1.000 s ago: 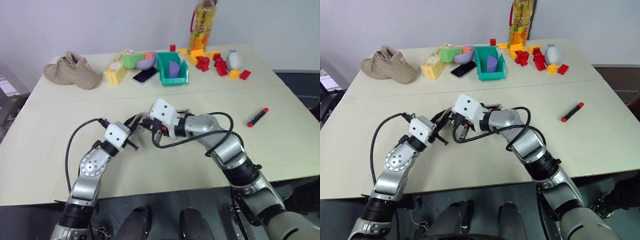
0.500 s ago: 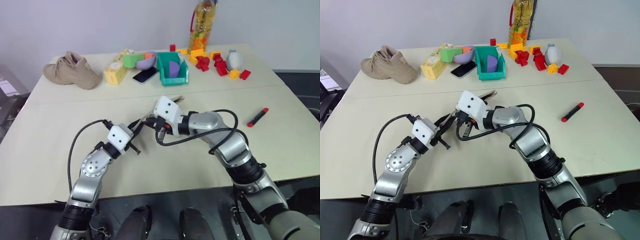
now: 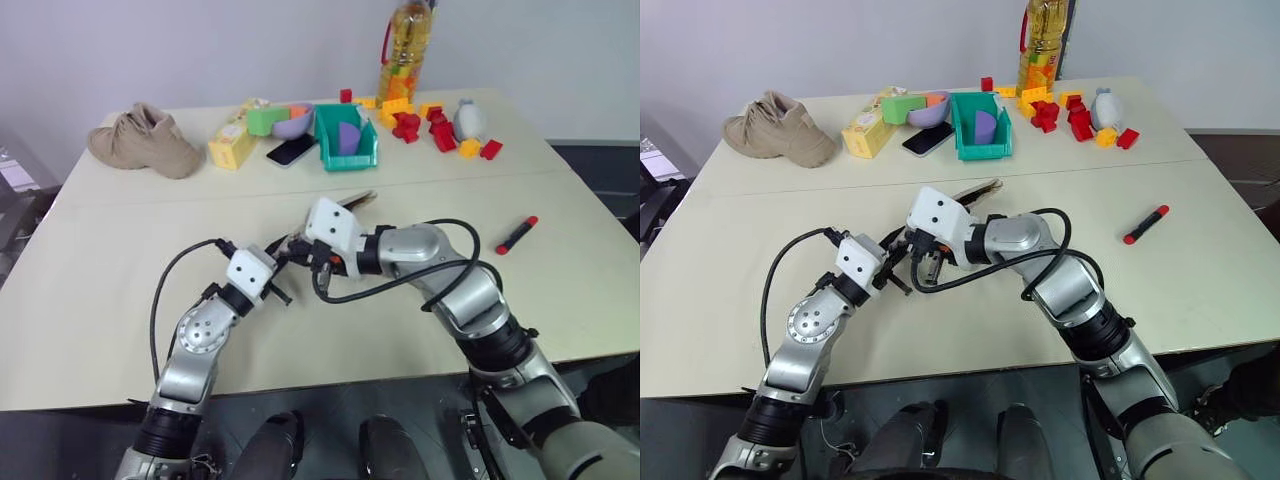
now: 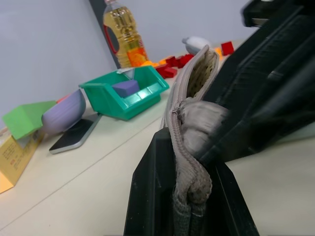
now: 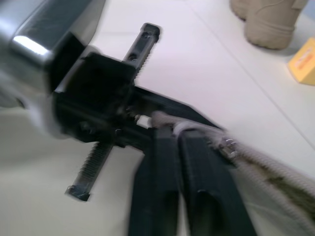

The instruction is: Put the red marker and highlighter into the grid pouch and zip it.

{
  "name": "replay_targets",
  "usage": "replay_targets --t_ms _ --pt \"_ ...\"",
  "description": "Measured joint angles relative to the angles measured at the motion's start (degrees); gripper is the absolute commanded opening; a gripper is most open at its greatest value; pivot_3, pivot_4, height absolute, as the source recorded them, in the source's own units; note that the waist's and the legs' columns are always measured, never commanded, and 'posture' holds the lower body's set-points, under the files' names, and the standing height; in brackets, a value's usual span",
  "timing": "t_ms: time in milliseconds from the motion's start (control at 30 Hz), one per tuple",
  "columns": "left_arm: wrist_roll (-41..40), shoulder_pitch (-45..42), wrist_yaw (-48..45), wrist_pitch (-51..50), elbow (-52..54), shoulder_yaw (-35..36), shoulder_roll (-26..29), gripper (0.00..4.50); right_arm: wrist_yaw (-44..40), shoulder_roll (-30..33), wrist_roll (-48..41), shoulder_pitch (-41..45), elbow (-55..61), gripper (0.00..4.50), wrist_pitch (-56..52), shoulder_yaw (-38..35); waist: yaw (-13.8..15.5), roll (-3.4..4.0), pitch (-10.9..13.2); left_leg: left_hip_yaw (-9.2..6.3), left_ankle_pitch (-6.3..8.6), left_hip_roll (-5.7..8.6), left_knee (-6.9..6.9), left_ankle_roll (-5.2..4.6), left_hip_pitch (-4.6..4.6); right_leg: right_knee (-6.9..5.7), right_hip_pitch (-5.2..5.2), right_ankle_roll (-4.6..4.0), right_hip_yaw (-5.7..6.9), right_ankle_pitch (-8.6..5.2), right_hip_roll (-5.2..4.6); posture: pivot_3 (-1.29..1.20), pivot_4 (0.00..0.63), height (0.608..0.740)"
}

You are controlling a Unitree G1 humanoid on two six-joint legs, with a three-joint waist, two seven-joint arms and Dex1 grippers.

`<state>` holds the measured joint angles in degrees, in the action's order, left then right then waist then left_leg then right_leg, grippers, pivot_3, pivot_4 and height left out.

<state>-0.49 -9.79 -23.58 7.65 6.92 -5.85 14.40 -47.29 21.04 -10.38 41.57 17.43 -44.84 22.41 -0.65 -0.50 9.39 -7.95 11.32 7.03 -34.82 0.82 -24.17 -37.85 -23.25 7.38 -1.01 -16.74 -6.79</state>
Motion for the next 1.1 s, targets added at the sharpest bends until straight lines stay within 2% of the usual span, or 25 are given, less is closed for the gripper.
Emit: replay_targets --t_ms 33,100,300,433,600,700,767,1000,1100 --pt "0.0 -0.4 0.4 0.0 -0.1 0.1 0.1 0.0 -0.3 0.3 -0.5 0.0 0.1 1.96 -0.1 -0.3 0.0 0.0 0.0 0.0 0.0 0.0 0.0 0.0 0.0 0.0 0.0 0.0 0.0 0.0 0.0 0.0 0.15 0.74" --pt "0.2 -1.2 0.9 0.0 -0.3 0.3 0.2 0.0 -0.3 0.6 -1.2 0.0 0.1 2.81 -0.3 -1.1 0.0 0.0 0.0 0.0 0.0 0.0 -0.01 0.0 -0.01 0.0 -0.01 0.0 0.01 0.0 0.0 0.0 0.15 0.74" --pt "1.3 -2.0 1.3 1.1 -2.8 3.7 5.3 0.0 4.3 8.1 -1.1 -7.0 -4.4 2.81 -2.4 -11.9 1.0 -0.02 0.0 -0.03 0.01 0.03 -0.14 -0.02 -0.1 0.01 0.01 0.0 0.06 0.0 -0.01 0.0 0.15 0.74" --pt "3.4 -2.8 1.0 4.3 -6.0 3.6 7.0 0.0 7.9 9.0 0.6 -11.5 -8.5 2.81 -3.0 -12.4 0.9 -0.02 0.0 0.0 0.01 0.01 -0.14 -0.02 -0.18 0.01 -0.08 0.0 0.04 0.0 -0.02 0.0 0.15 0.74" --pt "3.6 -4.0 0.9 6.3 -8.8 3.2 6.9 0.0 9.7 8.6 0.1 -13.0 -11.2 2.81 -4.3 -13.8 1.1 -0.02 0.0 -0.01 0.01 0.02 -0.17 -0.02 -0.19 0.0 -0.07 0.0 0.05 0.0 -0.02 0.0 0.15 0.74" --pt "3.6 -4.0 0.9 6.9 -9.8 3.1 6.9 0.0 10.5 8.0 -0.1 -13.5 -12.2 1.97 -5.4 -14.5 1.1 -0.02 0.0 -0.01 0.01 0.02 -0.18 -0.03 -0.2 0.0 -0.07 0.01 0.05 0.01 -0.02 0.0 0.15 0.74" --pt "3.7 -4.1 0.9 7.2 -10.2 3.0 6.7 0.0 10.8 7.8 -0.2 -13.5 -12.2 0.92 -5.7 -14.8 1.1 -0.02 0.0 -0.02 0.01 0.01 -0.18 -0.02 -0.2 0.0 -0.07 0.0 0.05 0.01 -0.01 0.0 0.15 0.74" --pt "3.7 -4.1 0.9 8.1 -10.8 2.6 6.3 0.0 9.3 9.7 -0.4 -13.0 -11.8 0.89 -2.7 -14.6 1.2 -0.02 0.0 -0.01 0.01 0.02 -0.21 -0.03 -0.2 0.0 -0.06 0.01 0.05 0.01 -0.02 0.0 0.15 0.74" --pt "3.7 -4.1 0.9 8.1 -10.9 2.6 6.3 0.0 7.1 11.9 -1.1 -9.7 -9.6 0.89 -1.0 -15.0 1.0 -0.01 0.0 -0.01 0.01 0.01 -0.21 -0.03 -0.22 0.0 -0.08 0.01 0.06 0.01 -0.01 0.0 0.15 0.74"
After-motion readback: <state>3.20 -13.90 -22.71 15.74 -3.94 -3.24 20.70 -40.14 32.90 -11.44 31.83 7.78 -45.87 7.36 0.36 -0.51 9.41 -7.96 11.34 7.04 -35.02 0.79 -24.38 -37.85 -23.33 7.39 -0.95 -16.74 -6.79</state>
